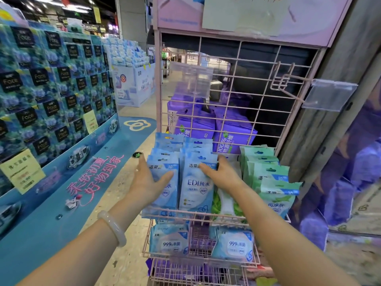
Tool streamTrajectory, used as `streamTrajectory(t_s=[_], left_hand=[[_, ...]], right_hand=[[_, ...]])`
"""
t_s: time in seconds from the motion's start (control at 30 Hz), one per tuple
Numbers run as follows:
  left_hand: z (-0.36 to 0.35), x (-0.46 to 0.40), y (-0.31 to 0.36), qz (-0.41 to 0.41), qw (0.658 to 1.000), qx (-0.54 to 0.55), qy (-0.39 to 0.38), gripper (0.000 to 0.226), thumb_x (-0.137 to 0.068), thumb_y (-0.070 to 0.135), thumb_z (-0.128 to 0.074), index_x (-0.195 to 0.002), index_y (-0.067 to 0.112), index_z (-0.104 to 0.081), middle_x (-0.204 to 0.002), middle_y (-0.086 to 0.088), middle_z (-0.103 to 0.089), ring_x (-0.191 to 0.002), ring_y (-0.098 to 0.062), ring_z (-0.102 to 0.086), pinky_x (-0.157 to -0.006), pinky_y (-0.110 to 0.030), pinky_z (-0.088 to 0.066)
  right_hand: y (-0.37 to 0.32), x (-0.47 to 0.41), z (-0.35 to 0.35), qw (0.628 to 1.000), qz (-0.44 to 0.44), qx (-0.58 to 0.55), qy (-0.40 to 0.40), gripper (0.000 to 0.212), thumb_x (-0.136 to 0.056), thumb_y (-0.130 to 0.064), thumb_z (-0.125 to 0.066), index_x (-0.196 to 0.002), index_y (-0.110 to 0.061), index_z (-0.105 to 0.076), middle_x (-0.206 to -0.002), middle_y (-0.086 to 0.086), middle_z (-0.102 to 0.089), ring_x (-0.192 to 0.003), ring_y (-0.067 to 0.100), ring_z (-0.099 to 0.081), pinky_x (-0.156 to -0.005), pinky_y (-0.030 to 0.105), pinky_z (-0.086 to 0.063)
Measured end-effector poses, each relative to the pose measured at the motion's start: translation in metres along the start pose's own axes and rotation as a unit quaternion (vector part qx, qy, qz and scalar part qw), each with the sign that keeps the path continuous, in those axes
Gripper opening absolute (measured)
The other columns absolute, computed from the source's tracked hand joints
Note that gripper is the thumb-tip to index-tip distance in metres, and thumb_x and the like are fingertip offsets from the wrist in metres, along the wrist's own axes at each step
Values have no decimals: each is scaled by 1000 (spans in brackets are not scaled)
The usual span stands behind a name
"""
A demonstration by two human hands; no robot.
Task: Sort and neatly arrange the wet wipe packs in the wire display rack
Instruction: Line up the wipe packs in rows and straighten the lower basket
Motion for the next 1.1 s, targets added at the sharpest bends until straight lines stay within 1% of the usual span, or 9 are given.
streamTrajectory(t_s=[0.07,0.2,0.33,0.47,0.63,0.77,0.87,0.97,1.1], left_hand=[[-5,4,-5,10,997,73,-39,77,-88,34,-58,-146,15,-12,-143,-5,-42,-114,-20,-50,-81,-22,-40],[-4,7,1,-19,995,99,-21,51,-92,22,-52,-137,16,-27,-96,14,-53,-75,-2,-54,-50,-6,-43],[-8,5,-8,25,999,25,-42,47,-93,31,-48,-132,11,-32,-123,-11,-55,-111,-34,-53,-93,-43,-46],[-4,1,-10,23,1000,-8,-11,85,-88,35,-57,-147,10,-2,-155,-13,-15,-140,-32,-23,-110,-42,-29],[-10,3,17,-191,945,-255,79,78,-89,50,-44,-148,26,2,-157,-9,16,-144,-25,16,-115,-45,2],[-32,-1,8,-157,919,-362,-24,78,-90,62,-27,-147,25,9,-158,-5,16,-142,-24,23,-114,-51,3],[-36,7,19,-165,926,-338,31,82,-89,62,-29,-148,21,9,-157,-11,18,-142,-28,24,-114,-50,8],[-48,21,47,-254,933,-253,37,78,-90,51,-41,-148,15,-5,-157,-11,12,-142,-23,21,-115,-40,9],[-82,47,82,-344,927,-142,-45,69,-89,45,-50,-144,13,-25,-158,-5,-9,-145,-17,-5,-111,-20,2]], right_hand=[[-2,-2,-3,1000,1,12,4,34,-86,-31,-60,-111,-11,-49,-110,8,-64,-87,15,-59,-77,29,-48],[0,-4,-6,998,-41,46,-2,43,-84,-39,-60,-114,-10,-48,-110,7,-63,-98,22,-60,-84,35,-49],[2,-1,-7,995,-72,69,-9,51,-82,-38,-63,-119,-8,-44,-118,11,-61,-106,28,-58,-92,44,-49],[-9,10,-2,981,-15,167,95,73,-77,-37,-70,-134,-12,-31,-135,11,-43,-119,31,-49,-92,41,-46],[-14,26,-24,942,126,291,106,27,-91,-27,-52,-114,-14,-60,-137,4,-38,-122,29,-36,-96,34,-33],[-9,26,-26,939,125,319,41,34,-94,-31,-46,-125,-21,-56,-151,0,-25,-132,29,-23,-108,37,-24],[-5,38,-18,953,110,281,11,45,-92,-37,-47,-136,-28,-42,-157,0,-6,-142,25,-7,-114,39,-14],[-16,70,11,950,204,194,137,34,-86,-24,-61,-117,-11,-61,-140,15,-42,-130,26,-35,-105,33,-28],[-7,119,77,867,272,200,366,21,-70,-12,-70,-89,-2,-68,-98,16,-62,-96,18,-48,-86,23,-35]])
Point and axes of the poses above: each hand's wrist, its own x-axis away from the middle knuckle, its own z-axis out of the back of the hand, y = z × x, the point moved 5 cm from there along -x, towards the middle knuckle
